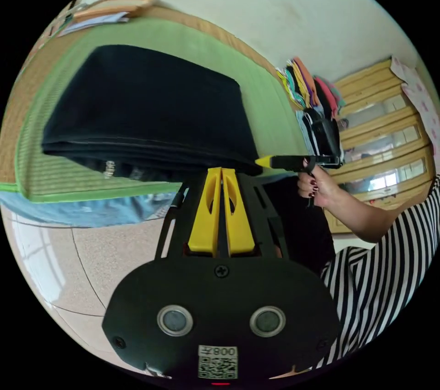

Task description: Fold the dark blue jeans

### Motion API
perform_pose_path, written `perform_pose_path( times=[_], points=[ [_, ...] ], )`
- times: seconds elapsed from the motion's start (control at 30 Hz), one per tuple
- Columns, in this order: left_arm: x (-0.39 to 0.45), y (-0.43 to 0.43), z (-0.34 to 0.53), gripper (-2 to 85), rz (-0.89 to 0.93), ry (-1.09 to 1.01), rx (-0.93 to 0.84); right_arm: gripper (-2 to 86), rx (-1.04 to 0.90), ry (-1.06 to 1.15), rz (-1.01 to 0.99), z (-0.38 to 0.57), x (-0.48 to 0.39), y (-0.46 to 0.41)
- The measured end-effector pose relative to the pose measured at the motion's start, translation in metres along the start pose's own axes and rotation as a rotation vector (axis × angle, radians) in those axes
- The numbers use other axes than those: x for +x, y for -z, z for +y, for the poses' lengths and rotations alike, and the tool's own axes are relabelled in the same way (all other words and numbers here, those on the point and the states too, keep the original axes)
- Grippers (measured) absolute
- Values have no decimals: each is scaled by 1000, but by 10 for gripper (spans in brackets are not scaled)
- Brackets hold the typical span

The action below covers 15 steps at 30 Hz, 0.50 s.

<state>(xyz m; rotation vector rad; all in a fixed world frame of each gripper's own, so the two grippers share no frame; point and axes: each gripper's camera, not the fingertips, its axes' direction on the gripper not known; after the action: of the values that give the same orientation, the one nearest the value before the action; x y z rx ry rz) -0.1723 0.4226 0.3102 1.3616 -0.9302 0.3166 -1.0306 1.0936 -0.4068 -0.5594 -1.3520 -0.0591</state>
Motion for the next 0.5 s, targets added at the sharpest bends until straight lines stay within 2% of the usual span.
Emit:
perform_pose_path(
  times=[0.17, 0.27, 0.5],
  points=[
    [31, -41, -26, 50, 125, -72, -174, 14, 49, -100, -102, 45, 60, 27],
    [45, -55, -40, 65, 71, -118, -233, 39, 57, -135, -218, 59, 90, 32],
    [56, -71, -62, 45, 34, -121, -271, 83, 17, -169, -284, 73, 132, 27]
  ],
)
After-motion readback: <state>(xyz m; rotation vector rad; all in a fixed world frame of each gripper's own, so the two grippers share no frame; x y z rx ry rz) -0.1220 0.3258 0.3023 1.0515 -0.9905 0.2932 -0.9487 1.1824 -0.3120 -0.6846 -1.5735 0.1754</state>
